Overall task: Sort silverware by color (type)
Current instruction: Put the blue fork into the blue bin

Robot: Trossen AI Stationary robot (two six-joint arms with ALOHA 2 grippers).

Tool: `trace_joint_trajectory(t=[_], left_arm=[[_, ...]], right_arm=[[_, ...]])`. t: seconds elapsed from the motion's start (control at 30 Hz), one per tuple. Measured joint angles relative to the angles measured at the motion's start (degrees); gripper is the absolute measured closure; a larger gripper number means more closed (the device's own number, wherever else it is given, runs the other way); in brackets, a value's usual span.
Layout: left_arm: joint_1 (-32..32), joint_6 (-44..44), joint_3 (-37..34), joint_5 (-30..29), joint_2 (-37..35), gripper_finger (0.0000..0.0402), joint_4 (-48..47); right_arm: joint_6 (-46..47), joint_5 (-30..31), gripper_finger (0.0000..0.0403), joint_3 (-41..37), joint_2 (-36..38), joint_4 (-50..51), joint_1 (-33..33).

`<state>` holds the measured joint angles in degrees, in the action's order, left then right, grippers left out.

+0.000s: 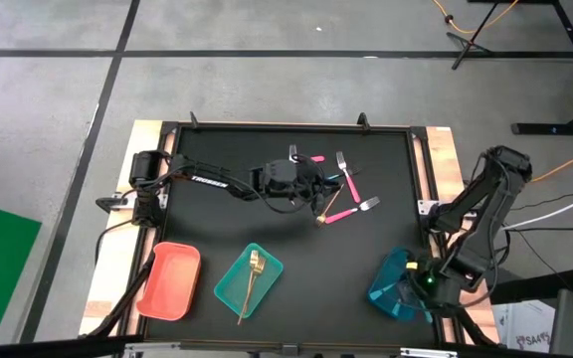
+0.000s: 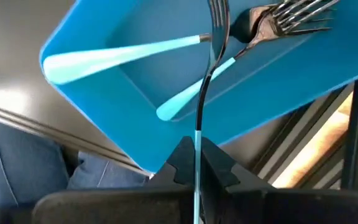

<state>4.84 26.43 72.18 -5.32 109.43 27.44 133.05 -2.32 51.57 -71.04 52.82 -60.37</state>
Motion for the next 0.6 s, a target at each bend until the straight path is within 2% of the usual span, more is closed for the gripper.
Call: trace_joint_trajectory(t=[0.07,0.3,0.6], left_arm=[[0.0,0.0,0.0,0.0,0.0,0.0329,0.0],[0.0,0.0,0.0,0.0,0.0,0.0329,0.0],[0.0,-0.1,0.0,0.1,0.0,0.0329,0.0]], right_arm=[[0.1,-1.3,0.0403,0.0,-0.5,0.0,1.3],[0.3,-12.2,0.0403,0.0,-3.7,1.2,4.8],[2.1,-12.8,0.0403,0.0,-4.2,1.4,9.7]])
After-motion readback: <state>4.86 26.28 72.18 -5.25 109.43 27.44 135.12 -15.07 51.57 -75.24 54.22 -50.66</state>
